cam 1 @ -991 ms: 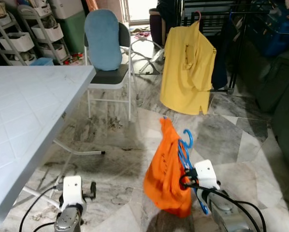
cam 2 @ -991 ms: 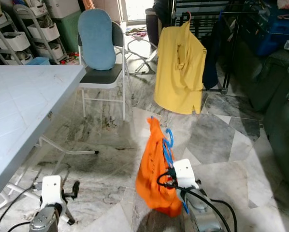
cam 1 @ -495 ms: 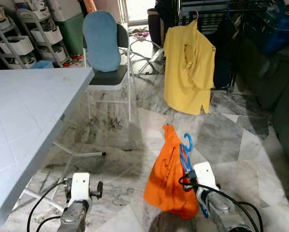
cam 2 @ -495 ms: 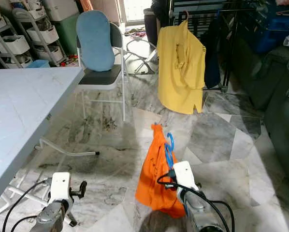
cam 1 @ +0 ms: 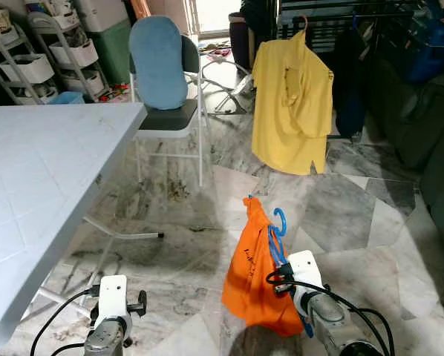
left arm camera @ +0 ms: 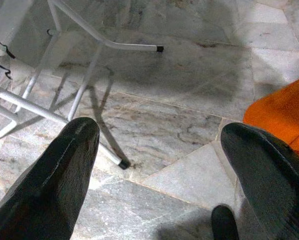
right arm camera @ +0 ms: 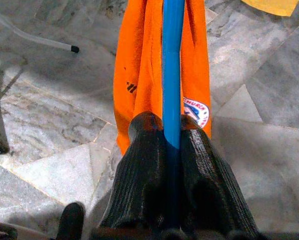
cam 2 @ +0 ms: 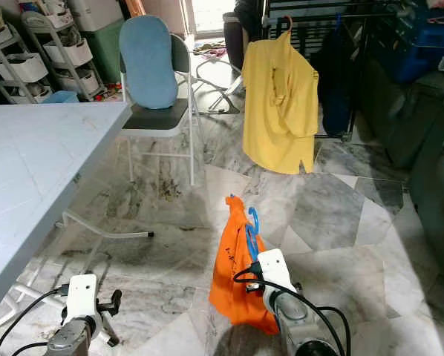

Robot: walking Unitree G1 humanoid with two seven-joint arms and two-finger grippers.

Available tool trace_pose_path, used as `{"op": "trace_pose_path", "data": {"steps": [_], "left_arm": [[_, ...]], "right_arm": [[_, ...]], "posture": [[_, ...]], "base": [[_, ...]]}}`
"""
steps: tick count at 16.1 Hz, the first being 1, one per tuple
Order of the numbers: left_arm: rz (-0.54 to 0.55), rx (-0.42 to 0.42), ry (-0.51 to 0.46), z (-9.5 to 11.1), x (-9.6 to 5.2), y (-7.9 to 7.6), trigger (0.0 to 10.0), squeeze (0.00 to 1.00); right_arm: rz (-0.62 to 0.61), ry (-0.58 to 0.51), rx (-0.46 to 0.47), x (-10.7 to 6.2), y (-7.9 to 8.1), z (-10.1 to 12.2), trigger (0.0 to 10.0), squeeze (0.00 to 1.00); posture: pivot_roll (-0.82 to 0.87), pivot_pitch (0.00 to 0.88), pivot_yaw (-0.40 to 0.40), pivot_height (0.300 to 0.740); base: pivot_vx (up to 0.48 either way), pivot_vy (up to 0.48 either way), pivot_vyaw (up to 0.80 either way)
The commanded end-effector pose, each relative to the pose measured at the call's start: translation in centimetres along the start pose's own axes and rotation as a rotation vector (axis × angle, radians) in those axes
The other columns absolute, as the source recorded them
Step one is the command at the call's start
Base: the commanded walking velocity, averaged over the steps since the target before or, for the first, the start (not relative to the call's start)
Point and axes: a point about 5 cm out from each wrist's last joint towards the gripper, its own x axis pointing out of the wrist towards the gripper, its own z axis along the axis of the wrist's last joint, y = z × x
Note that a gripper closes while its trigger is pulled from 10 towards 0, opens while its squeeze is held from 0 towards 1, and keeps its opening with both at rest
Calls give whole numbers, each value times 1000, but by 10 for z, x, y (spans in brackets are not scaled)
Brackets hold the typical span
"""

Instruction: Hang hanger

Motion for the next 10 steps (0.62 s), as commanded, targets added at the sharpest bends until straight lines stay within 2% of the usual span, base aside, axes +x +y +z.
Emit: {"op": "trace_pose_path", "data": {"steps": [1, 4, 6, 10], "left_arm": [[25, -29, 16, -1, 0, 7, 10000, 0], [16, -34, 62, -10, -2, 6, 10000, 0], [-5, -33, 111, -18, -4, 3, 10000, 0], [-61, 42, 110, -14, -2, -2, 10000, 0]], "right_arm": [[17, -41, -9, 4, 5, 11, 10000, 0], [27, -38, -45, 3, 6, 8, 10000, 0], [19, -19, -35, 3, 6, 6, 10000, 0], [-5, -22, -52, 3, 7, 5, 10000, 0]], "posture": [[-116, 0, 123, 740], [-122, 0, 123, 740], [-121, 0, 122, 740], [-123, 0, 133, 740]], "base": [[0, 0, 0], [0, 0, 0], [0, 0, 0], [0, 0, 0]]}}
